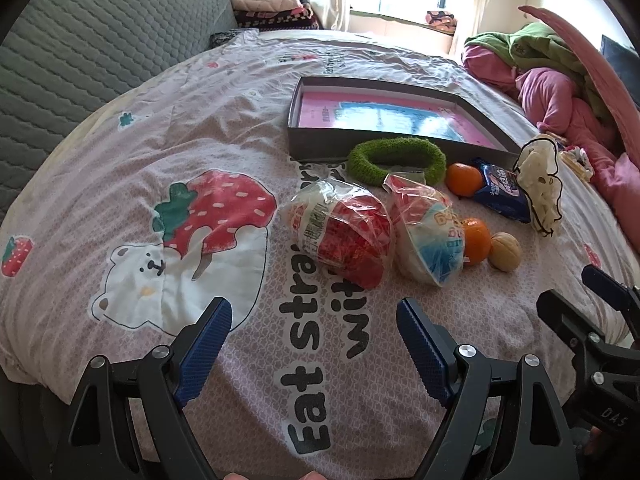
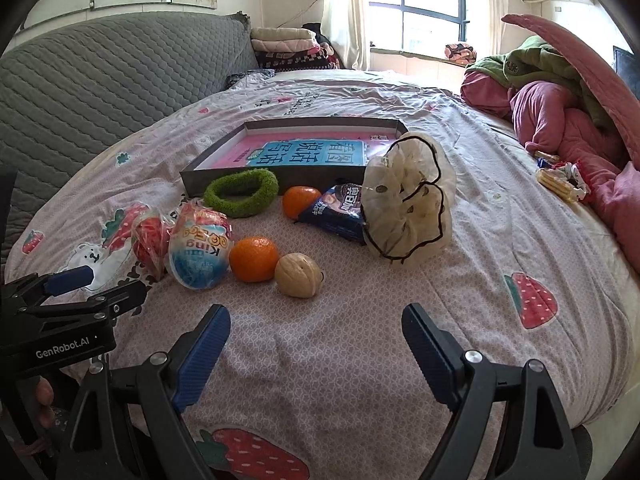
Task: Organize objects
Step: 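Close the right tool on the walnut while the left tool grasps the red mesh bag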
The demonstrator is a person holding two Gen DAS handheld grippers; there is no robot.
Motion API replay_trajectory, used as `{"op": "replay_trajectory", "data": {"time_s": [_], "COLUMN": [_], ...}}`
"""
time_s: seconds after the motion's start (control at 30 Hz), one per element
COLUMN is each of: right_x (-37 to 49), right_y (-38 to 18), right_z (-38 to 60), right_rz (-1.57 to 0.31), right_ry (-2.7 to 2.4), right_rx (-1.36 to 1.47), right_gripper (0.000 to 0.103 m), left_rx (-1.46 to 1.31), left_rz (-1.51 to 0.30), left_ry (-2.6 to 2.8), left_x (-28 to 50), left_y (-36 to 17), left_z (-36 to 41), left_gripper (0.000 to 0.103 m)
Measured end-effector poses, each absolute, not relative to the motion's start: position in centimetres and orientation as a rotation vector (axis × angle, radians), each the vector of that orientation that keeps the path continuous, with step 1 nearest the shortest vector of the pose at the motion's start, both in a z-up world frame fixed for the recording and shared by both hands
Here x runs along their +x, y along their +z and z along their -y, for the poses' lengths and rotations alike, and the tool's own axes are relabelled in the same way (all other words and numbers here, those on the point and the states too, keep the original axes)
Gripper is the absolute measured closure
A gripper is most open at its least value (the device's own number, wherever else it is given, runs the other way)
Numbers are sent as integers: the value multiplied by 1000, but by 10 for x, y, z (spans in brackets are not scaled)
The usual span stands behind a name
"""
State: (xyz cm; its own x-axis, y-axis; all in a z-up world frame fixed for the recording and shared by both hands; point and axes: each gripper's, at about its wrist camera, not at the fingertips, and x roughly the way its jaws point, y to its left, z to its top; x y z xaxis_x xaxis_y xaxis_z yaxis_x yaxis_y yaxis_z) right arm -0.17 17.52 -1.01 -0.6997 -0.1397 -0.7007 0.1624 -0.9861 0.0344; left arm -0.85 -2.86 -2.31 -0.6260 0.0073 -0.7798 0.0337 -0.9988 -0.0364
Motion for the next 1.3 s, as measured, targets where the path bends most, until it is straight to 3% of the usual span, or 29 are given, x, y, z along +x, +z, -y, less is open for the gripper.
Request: {"op": "replay_trajectory", "data": {"time_s": [0.23,0.7,1.03,1.3], "right_x": [-11,-36,-52,-61], "right_y": [-22,-38,-44,-47], "right_z": [-173,-164,-152,-151], "right_rz": [-57,-118,-162,-158], "right_ry": [-2749,-2721,-2701,-2690], "right_rx": [1157,1202,1192,1175], "right_gripper": [16,26,37,52], "left_rx": [1358,1365,1364,1348], "left_rz": [-78,-103,-116,-113], "left_ry": [-2814,-2805,-2785,-2768], "left_x": [-16,-40,-57,-69], "left_y": [-27,-36,-39,-41], "left_z": [27,25,25,23], "left_gripper": [18,18,18,18]}}
